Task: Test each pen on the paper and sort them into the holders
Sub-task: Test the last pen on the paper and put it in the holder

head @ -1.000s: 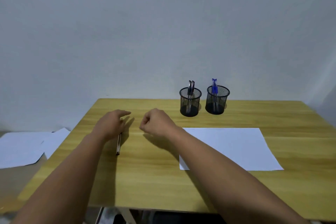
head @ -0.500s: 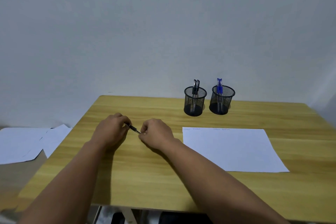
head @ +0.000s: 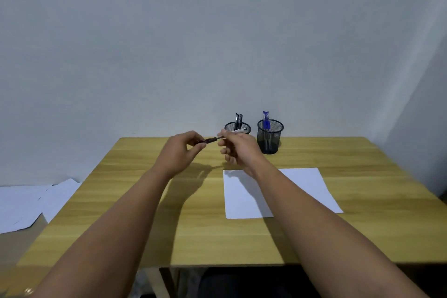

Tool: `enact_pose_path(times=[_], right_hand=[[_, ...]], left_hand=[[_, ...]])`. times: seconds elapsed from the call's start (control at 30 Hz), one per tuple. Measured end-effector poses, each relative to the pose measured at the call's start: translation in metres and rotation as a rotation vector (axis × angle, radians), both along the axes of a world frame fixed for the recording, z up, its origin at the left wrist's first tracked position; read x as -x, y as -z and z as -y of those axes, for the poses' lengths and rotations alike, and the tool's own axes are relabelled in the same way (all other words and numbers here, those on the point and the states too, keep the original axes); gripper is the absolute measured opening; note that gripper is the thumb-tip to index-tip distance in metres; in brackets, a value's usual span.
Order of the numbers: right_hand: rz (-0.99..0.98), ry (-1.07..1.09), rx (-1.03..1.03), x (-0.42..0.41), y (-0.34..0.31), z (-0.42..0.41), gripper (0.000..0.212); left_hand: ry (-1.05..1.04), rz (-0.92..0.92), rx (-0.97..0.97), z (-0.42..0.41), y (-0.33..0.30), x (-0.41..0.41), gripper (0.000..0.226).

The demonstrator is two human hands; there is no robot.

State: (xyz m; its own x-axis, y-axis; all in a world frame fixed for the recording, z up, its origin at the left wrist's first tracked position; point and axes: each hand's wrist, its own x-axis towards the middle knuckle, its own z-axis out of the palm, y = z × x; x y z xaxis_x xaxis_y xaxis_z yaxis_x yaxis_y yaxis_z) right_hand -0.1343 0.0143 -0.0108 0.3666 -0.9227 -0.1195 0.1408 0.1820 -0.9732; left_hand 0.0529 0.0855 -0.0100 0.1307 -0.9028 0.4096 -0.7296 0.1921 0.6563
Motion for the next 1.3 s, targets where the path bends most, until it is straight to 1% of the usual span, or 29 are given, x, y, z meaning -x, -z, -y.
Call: enact_pose_path(times=[0.07, 0.13, 0.23, 0.27, 0.43, 0.53, 0.63, 0.8, 0.9, 0.93, 0.97, 1.0, 1.03, 1.13, 1.17, 1.23, 1.3], right_hand=[[-0.003, 0.032, 0.022, 0.008, -0.006, -0.005, 0.024], [0.021, 0.098, 0.036, 0.018, -0.012, -0.007, 0.027], [-0.008, 0.181, 0.043, 0.035, -0.017, -0.003, 0.032], [-0.037, 0.194, 0.045, 0.04, -0.018, -0.002, 0.032], [-0.115, 0.241, 0.014, 0.061, -0.013, 0.008, 0.036], [-0.156, 0.307, -0.018, 0.063, -0.007, 0.017, 0.033], [-0.172, 0.334, -0.033, 0.062, -0.005, 0.027, 0.036], [-0.221, 0.377, 0.014, 0.04, -0.01, 0.038, 0.038], [-0.126, 0.572, -0.124, 0.058, -0.006, 0.062, 0.039], [-0.113, 0.617, -0.15, 0.074, -0.006, 0.071, 0.038], [-0.133, 0.629, -0.14, 0.09, -0.006, 0.077, 0.038], [-0.165, 0.612, -0.109, 0.102, -0.008, 0.079, 0.038], [-0.194, 0.579, -0.071, 0.109, -0.008, 0.077, 0.038], [-0.209, 0.468, 0.007, 0.107, 0.006, 0.071, 0.037], [-0.192, 0.453, 0.007, 0.107, 0.012, 0.07, 0.037], [-0.165, 0.464, 0.019, 0.115, 0.025, 0.068, 0.033], [-0.169, 0.502, 0.079, 0.128, 0.036, 0.063, 0.027]], left_hand=[[0.067, -0.011, 0.019, 0.005, -0.01, 0.029, 0.006], [0.099, -0.021, -0.002, 0.01, -0.015, 0.051, 0.009], [0.133, 0.022, -0.091, 0.015, -0.017, 0.076, 0.03], [0.149, 0.027, -0.114, 0.016, -0.015, 0.084, 0.033], [0.2, -0.068, -0.191, 0.021, -0.007, 0.112, 0.035], [0.22, -0.117, -0.242, 0.026, -0.004, 0.122, 0.035], [0.227, -0.164, -0.276, 0.031, -0.004, 0.125, 0.033], [0.195, -0.264, -0.308, 0.034, -0.008, 0.121, 0.038], [0.178, -0.445, -0.339, 0.031, 0.0, 0.095, 0.037], [0.125, -0.49, -0.327, 0.028, 0.007, 0.08, 0.037], [0.042, -0.479, -0.3, 0.024, 0.017, 0.064, 0.039], [-0.053, -0.399, -0.282, 0.022, 0.028, 0.047, 0.04], [-0.137, -0.267, -0.292, 0.02, 0.042, 0.032, 0.039], [-0.338, 0.268, -0.403, 0.018, 0.075, 0.012, 0.028], [-0.366, 0.387, -0.392, 0.02, 0.081, 0.012, 0.027], [-0.381, 0.514, -0.359, 0.023, 0.084, 0.015, 0.027], [-0.398, 0.58, -0.355, 0.024, 0.085, 0.019, 0.028]])
